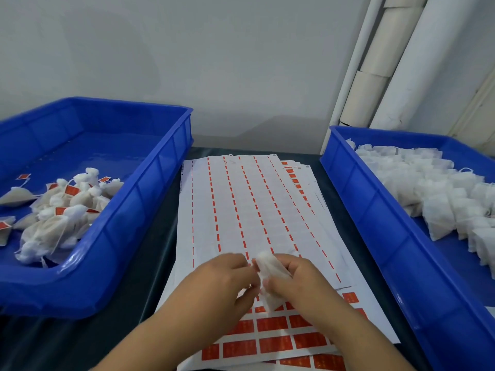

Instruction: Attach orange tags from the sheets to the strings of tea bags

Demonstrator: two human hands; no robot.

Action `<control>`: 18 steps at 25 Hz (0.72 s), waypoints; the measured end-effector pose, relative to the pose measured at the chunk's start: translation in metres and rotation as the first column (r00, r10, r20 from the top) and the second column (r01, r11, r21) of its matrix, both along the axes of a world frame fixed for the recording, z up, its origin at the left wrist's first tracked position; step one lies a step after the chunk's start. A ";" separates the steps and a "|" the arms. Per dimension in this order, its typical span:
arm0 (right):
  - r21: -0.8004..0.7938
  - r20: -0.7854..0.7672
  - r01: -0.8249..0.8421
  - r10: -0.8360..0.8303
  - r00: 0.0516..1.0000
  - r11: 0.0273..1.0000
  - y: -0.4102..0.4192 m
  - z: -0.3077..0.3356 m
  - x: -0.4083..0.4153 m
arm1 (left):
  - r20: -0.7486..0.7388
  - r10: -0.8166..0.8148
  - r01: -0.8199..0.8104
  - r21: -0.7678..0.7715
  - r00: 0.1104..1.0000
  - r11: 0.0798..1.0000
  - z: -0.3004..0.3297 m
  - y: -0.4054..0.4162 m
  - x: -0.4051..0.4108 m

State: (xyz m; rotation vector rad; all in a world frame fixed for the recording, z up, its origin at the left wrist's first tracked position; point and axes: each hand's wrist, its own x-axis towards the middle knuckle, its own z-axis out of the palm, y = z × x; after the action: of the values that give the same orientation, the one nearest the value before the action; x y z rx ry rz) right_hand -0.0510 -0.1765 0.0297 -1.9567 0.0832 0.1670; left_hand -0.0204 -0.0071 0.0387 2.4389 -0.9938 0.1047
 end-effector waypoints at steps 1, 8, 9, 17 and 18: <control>-0.007 -0.013 -0.025 0.025 1.000 1.000 0.002 0.000 0.000 | 0.038 -0.002 0.003 -0.019 0.999 1.000 0.002 -0.002 0.002; -0.011 -0.005 -0.105 0.105 0.994 0.994 0.008 -0.001 -0.001 | -0.212 0.054 -0.098 -0.201 0.976 0.975 -0.006 -0.022 0.000; -0.011 0.001 -0.100 0.100 0.995 0.995 0.008 -0.003 -0.002 | -0.249 0.074 -0.131 -0.223 0.966 0.966 -0.008 -0.023 -0.001; 0.078 0.103 0.016 -0.024 0.994 0.997 0.022 -0.011 -0.002 | -0.434 0.323 -0.486 -0.344 0.841 0.804 -0.018 -0.031 -0.006; 0.070 0.124 0.053 -0.061 0.990 0.996 0.023 -0.011 -0.002 | -0.480 0.332 -0.524 -0.349 0.812 0.777 -0.018 -0.033 -0.007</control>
State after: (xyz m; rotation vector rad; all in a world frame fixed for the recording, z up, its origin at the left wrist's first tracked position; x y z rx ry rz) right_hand -0.0533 -0.1534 0.0185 -1.8910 0.0503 0.0082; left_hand -0.0274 -0.0401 0.0204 2.0654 -0.1655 0.0051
